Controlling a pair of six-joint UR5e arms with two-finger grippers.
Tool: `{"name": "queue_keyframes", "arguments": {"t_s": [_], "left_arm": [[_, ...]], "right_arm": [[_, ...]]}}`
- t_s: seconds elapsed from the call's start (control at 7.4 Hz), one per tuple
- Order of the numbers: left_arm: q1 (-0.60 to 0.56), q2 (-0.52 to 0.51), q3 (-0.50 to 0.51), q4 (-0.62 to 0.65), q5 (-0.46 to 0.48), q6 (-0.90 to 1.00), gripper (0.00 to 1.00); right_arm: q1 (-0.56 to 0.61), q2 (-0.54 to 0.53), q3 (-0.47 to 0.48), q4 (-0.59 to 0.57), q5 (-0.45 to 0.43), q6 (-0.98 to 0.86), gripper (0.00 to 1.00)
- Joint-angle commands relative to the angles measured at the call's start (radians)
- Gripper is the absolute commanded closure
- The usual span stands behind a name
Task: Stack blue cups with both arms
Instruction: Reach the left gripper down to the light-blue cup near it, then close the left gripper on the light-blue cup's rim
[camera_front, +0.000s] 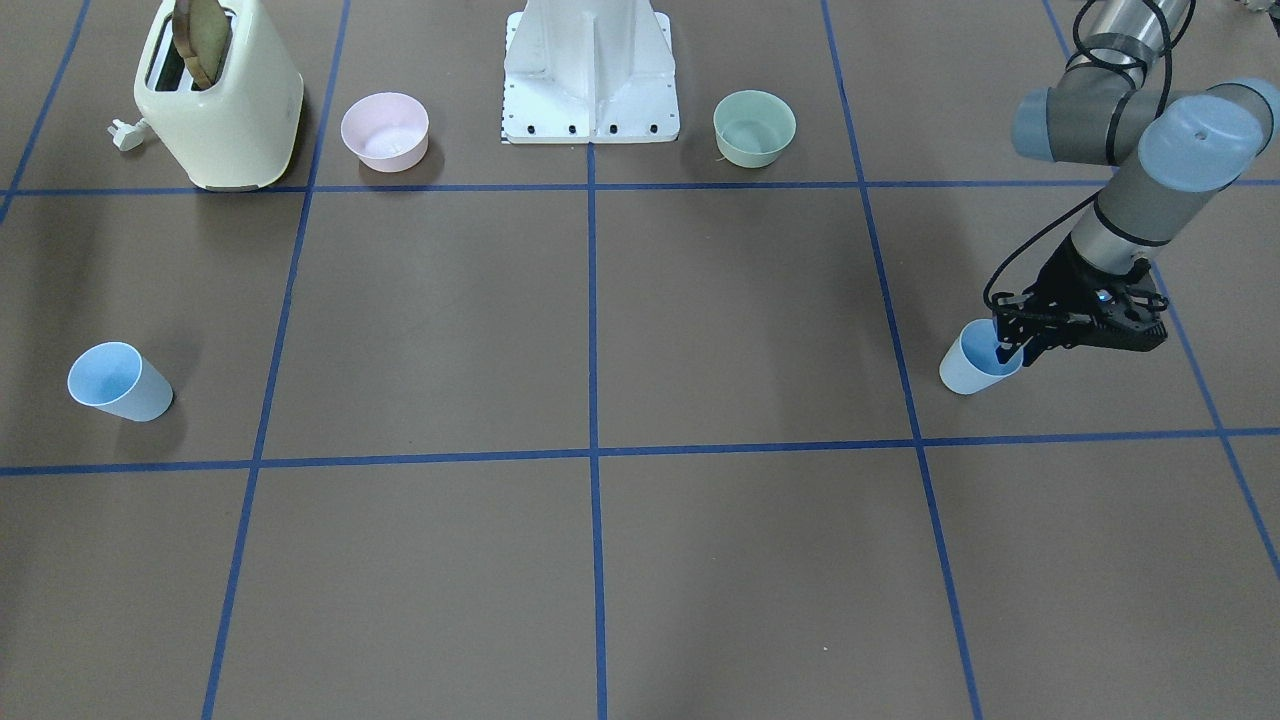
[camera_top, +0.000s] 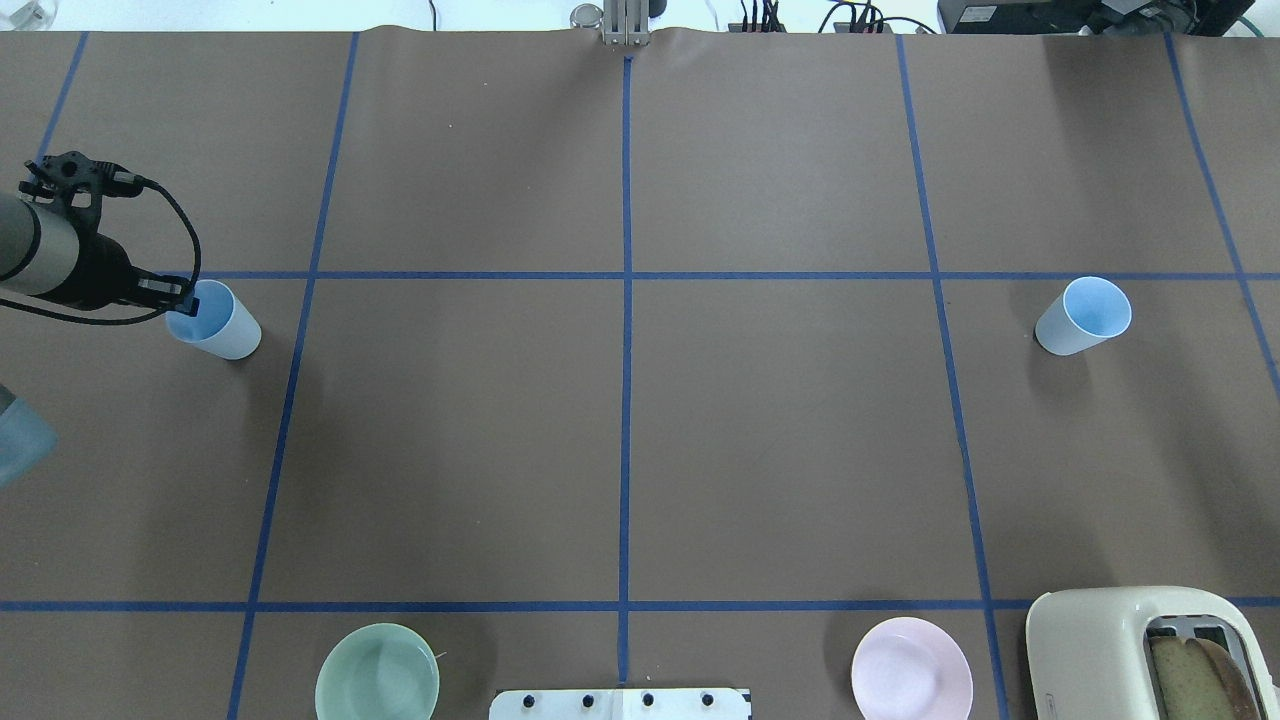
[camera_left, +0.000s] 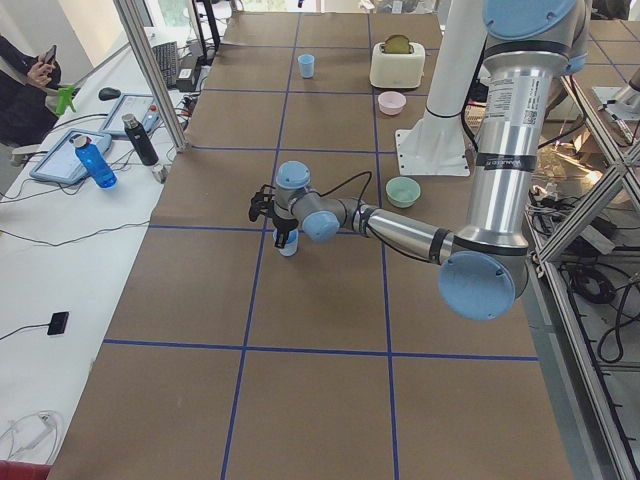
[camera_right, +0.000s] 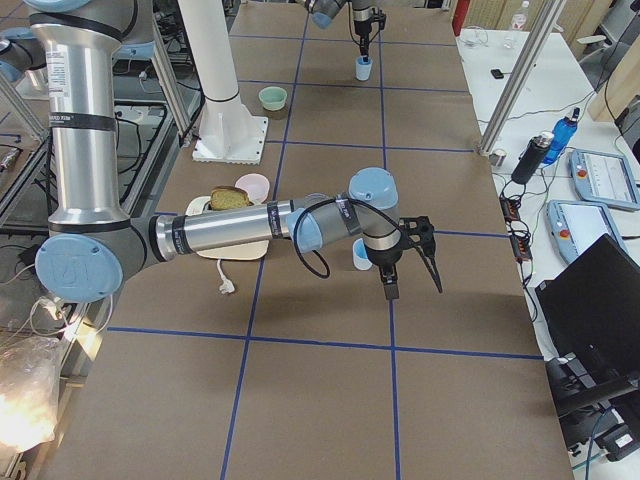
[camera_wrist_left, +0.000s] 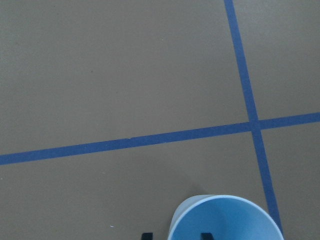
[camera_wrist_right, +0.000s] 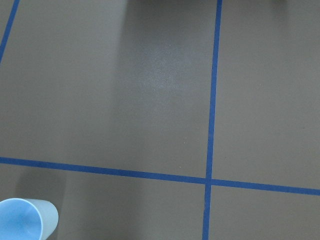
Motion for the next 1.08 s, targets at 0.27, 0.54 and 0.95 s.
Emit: {"name": "queue_keyframes", "arguments": {"t_s": [0.27,0.54,0.95], "left_arm": [[-0.003,-0.002,-0.075,0.022,-0.038,-0.002,1.0],[-0.005,-0.145,-0.161,0.272,-0.041,-0.02,1.0],[0.127,-0.425,-0.138,0.496,0.037,-0.191,1.0]], "right_arm": [[-0.002,0.001,-0.002,0.0,0.0,0.001,0.0],[-0.002,0.0,-0.002,0.0,0.0,0.003,0.0],[-0.002,0.001,-0.002,0.0,0.0,0.004,0.0]]}}
